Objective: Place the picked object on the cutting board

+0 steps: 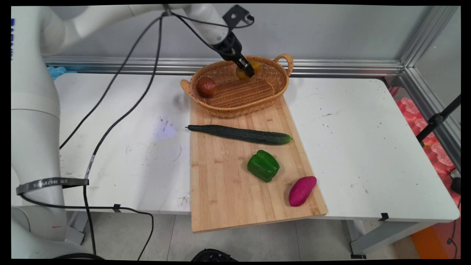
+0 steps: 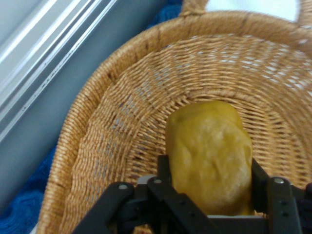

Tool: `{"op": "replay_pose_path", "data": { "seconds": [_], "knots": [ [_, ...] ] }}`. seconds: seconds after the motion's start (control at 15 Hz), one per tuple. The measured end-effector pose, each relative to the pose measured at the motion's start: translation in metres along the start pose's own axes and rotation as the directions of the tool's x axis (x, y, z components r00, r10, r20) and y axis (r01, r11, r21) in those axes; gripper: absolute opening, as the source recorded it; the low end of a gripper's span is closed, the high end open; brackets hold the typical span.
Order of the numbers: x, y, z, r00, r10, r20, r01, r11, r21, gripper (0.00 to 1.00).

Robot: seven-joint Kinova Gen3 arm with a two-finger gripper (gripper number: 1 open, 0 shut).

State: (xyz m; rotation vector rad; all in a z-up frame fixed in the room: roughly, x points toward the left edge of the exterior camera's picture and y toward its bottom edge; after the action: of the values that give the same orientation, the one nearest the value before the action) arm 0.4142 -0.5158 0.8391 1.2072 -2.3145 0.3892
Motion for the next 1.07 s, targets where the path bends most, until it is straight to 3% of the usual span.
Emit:
{"op": "replay_pose_path", "data": {
  "seconds": [0.13, 0.4, 0.8, 0.93, 1.07],
  "knots": [
    [0.0, 0.005, -0.025, 0.999, 0.044, -0.005, -0.044, 0.999, -0.015, 0.0],
    [-0.008, 0.023, -0.072, 0.985, 0.175, -0.009, -0.175, 0.98, -0.09, 0.0],
    [-0.029, 0.053, -0.119, 0.934, 0.357, -0.031, -0.354, 0.906, -0.234, 0.0],
    [-0.036, 0.061, -0.13, 0.913, 0.407, -0.041, -0.402, 0.873, -0.275, 0.0],
    [-0.046, 0.071, -0.144, 0.877, 0.476, -0.06, -0.468, 0.82, -0.329, 0.0]
  ]
}}
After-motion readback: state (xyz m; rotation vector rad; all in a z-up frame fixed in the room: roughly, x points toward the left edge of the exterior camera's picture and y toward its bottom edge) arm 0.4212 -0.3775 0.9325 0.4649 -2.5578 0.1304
